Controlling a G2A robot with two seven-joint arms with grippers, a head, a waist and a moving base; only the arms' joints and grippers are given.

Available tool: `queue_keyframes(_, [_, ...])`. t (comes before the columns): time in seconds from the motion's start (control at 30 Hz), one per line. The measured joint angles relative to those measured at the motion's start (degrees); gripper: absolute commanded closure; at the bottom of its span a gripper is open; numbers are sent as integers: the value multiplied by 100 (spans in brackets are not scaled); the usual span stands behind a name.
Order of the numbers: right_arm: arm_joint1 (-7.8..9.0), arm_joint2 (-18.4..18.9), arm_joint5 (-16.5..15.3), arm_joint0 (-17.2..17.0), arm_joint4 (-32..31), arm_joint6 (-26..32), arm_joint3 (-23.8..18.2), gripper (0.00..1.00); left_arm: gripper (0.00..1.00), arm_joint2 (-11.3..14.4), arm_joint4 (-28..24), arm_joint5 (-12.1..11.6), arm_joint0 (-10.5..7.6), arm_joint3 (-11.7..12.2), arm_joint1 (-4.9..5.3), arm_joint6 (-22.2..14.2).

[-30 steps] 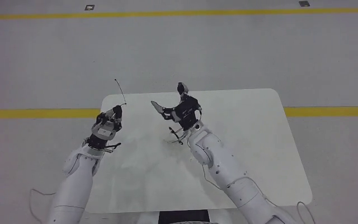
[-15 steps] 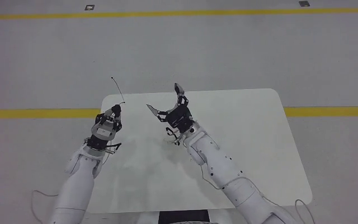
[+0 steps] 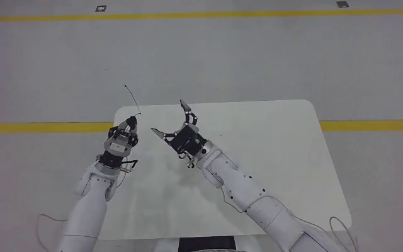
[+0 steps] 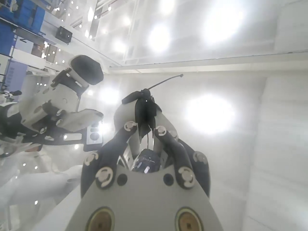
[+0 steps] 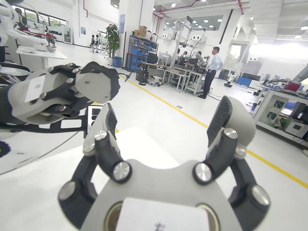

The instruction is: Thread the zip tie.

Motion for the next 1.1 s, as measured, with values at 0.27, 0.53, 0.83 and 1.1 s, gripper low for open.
queue_keyframes(0.27, [-19, -277, 332, 200, 0, -49, 170, 82, 100, 47, -93, -23, 4, 8, -12, 7])
queue_keyframes(0.53, [-78, -484, 461, 274, 0, -21, 268, 82, 100, 47, -92, -22, 4, 8, -12, 7])
queue_keyframes(0.83, [-182, -564, 424, 317, 0, -97, 357, 80, 100, 47, -92, -22, 4, 8, -12, 7])
queue_keyframes(1.1, [-290, -627, 372, 380, 0, -174, 457, 83, 100, 47, -92, -22, 4, 8, -12, 7])
